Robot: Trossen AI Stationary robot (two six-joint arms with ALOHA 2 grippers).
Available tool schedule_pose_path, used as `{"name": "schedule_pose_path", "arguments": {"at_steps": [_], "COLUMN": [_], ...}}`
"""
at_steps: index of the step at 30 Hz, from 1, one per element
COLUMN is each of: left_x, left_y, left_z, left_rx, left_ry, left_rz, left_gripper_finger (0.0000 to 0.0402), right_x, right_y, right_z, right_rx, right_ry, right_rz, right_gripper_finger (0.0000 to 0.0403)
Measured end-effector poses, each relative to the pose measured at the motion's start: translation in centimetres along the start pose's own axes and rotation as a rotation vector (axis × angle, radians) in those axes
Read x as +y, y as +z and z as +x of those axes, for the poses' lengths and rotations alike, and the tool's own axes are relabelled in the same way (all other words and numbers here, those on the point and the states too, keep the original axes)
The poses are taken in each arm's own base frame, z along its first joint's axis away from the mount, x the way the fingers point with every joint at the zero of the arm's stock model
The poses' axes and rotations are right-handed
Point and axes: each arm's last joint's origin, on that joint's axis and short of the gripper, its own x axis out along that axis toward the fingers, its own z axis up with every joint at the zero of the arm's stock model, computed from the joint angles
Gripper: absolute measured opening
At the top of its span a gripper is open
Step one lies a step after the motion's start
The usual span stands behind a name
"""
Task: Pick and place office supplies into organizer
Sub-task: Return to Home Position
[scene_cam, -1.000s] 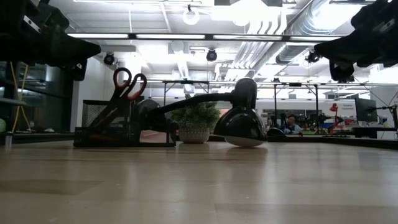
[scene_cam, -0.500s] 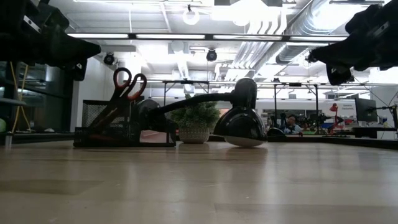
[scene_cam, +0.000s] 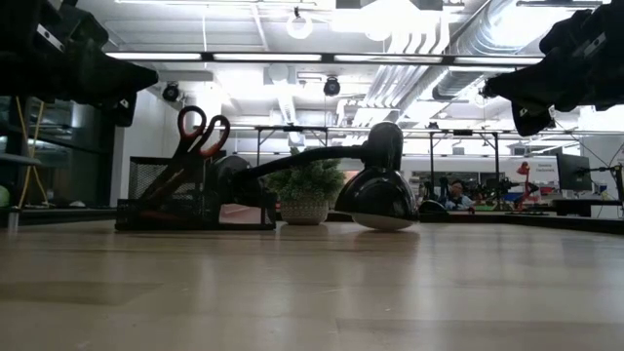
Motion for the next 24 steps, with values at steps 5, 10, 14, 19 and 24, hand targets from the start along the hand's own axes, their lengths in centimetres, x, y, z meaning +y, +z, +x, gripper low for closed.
{"name": "schedule_pose_path", "arguments": {"at_steps": [5,10,14,19,24], "left_x": [0.00,0.00,0.00,0.00,0.00], "left_y": [0.00,0.00,0.00,0.00,0.00], "left_z": [0.00,0.00,0.00,0.00,0.00], "left_rx": [0.000,0.000,0.000,0.000,0.000], "left_ry": [0.000,0.000,0.000,0.000,0.000], "left_rz": [0.000,0.000,0.000,0.000,0.000], "left_gripper_finger": [0.0001,0.0001,0.0001,0.0001,0.0001], "right_x": [0.00,0.00,0.00,0.00,0.00], "right_y": [0.01,0.01,0.02,0.02,0.02], "right_z": [0.00,0.00,0.00,0.00,0.00], "right_rx": [-0.001,-0.001,-0.002,-0.002,-0.003], "right_ry": [0.000,-0.001,0.000,0.000,0.000], "right_rz": [0.008,0.010,0.010,0.010,0.010], "right_gripper_finger": [0.0000,0.0000,0.0000,0.0000,0.0000]}}
